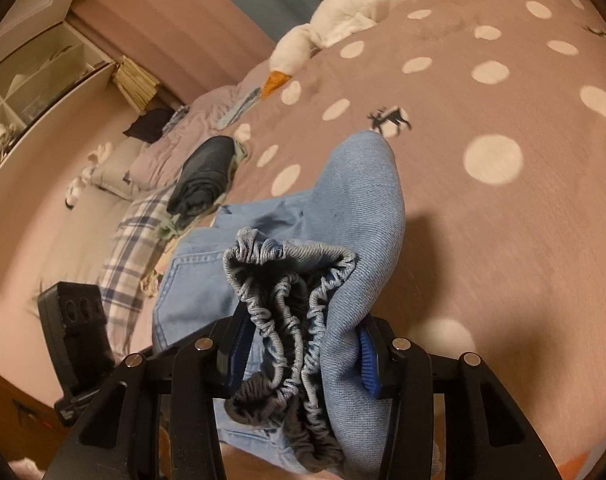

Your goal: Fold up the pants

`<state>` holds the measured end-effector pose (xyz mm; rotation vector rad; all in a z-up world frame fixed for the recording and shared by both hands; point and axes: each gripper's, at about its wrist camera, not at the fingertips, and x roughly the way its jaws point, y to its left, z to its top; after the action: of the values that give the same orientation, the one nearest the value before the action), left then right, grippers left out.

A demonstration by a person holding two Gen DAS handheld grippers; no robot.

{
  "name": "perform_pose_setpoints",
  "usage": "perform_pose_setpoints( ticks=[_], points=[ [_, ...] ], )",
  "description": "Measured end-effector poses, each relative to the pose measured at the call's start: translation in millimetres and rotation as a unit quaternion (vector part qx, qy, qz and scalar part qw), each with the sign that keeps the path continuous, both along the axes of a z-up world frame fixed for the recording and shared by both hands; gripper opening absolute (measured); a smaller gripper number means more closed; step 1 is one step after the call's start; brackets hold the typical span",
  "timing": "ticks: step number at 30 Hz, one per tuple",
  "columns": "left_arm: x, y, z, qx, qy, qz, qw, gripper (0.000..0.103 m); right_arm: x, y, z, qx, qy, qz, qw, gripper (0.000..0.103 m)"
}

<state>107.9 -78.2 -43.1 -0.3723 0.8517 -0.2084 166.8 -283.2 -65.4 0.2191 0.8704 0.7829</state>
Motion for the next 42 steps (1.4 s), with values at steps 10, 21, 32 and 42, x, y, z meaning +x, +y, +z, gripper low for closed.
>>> perform_pose_setpoints(
  ticks=[10,21,32,42],
  points=[
    [44,24,-24,0.026,0.017,0.019,0.9993,0.032,39,38,-15,-0.038,0.01,-0.009,0.999,0.048],
    [55,30,-51,0.038,0.07,0.061,0.995,0.06,54,33,-43,-0.07,0.057,-0.082,0.993,0.063],
    [-9,37,30,0.109,-0.02,0.14,0.984,0.1,-7,16,23,-0.129,-0.097,-0.157,0.974,0.086],
    [-54,31,46,0.089,-0.041,0.145,0.9845,0.101,-36,19,39,-0.131,-0.148,-0.15,0.969,0.09]
  ],
)
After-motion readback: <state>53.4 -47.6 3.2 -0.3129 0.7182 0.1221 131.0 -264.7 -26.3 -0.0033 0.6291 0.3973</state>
